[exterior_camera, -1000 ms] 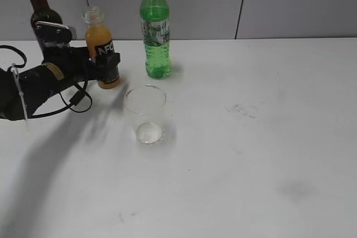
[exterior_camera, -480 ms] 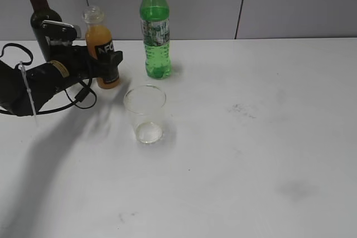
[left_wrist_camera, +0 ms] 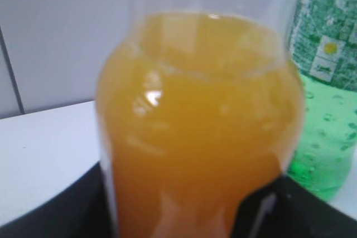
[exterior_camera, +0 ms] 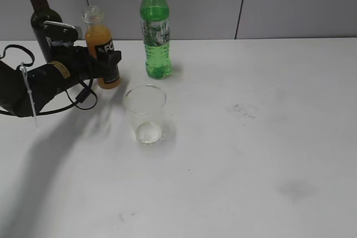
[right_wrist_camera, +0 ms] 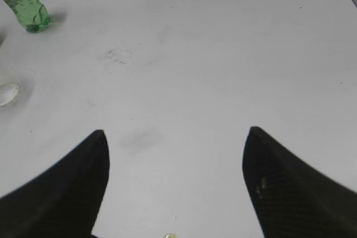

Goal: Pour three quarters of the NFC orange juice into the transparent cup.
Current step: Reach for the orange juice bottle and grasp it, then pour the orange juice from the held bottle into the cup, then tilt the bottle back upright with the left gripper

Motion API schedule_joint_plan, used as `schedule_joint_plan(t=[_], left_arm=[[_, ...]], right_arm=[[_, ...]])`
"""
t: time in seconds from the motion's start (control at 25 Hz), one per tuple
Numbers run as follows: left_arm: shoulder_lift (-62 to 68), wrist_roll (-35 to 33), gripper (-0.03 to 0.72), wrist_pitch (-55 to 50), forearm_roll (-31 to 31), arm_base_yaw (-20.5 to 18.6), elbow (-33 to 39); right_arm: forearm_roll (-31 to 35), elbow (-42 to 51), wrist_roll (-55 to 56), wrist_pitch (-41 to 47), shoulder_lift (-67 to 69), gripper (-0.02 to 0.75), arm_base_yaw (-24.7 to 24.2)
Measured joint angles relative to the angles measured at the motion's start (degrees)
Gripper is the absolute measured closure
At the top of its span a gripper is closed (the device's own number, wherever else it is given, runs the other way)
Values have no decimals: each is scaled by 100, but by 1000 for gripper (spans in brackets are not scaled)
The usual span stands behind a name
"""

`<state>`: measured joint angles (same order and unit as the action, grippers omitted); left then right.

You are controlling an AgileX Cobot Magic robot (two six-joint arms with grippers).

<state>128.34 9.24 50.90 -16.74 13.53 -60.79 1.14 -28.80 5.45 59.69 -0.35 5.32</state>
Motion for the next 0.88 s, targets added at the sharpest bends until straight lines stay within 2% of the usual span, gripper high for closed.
schedule_joint_plan(t=[0.4,0.68,0.88], left_arm=[[-82,0,207,-52,0,0,66],[-818,2,207,-249,-56,0,950],[-1731,-461,208,-332,-174,-24,1636]], right_arm=[[0,0,0,0,0,167,0],[0,0,0,0,0,167,0],[0,0,0,0,0,167,0]])
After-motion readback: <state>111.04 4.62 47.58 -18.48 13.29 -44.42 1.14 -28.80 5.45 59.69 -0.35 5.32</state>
